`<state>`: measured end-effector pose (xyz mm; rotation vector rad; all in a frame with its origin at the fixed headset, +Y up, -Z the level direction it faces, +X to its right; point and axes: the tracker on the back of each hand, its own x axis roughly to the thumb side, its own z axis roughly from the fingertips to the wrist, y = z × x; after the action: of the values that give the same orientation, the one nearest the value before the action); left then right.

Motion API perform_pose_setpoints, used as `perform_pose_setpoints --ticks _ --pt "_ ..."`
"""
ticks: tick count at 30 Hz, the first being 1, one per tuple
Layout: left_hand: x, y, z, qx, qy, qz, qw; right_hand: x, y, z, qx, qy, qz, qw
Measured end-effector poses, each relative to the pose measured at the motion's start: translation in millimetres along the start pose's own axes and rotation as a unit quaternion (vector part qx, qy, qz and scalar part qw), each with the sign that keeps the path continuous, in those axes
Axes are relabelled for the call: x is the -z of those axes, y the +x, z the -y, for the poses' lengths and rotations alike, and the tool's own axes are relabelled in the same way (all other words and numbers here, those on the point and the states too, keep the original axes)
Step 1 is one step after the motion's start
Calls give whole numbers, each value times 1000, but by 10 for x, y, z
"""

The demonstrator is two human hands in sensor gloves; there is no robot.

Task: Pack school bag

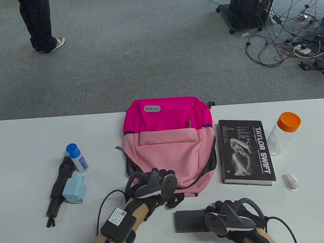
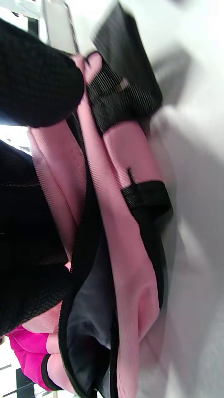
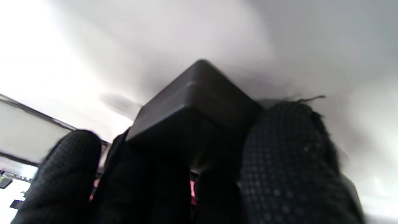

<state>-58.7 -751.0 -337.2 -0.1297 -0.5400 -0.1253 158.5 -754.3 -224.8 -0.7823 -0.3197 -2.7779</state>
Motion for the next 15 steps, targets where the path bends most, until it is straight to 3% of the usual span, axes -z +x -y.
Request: perform_pose_setpoints --ticks 3,10,12,13,15 --pt "67 14 4 36 38 0 999 -79 -131 -46 20 -2 -8 1000" --pt "142 -161 -126 -54 -21 -6 998 -110 -117 -81 15 1 -16 1000" --pt "131 -213 -206 -71 -4 -12 997 -125 -126 -66 11 -10 1 1000" --pt "105 -254 -310 -74 33 -14 997 -125 -158 -31 38 -25 27 999" --pt "92 -342 -546 -86 96 -22 991 -182 -177 106 54 -53 16 997"
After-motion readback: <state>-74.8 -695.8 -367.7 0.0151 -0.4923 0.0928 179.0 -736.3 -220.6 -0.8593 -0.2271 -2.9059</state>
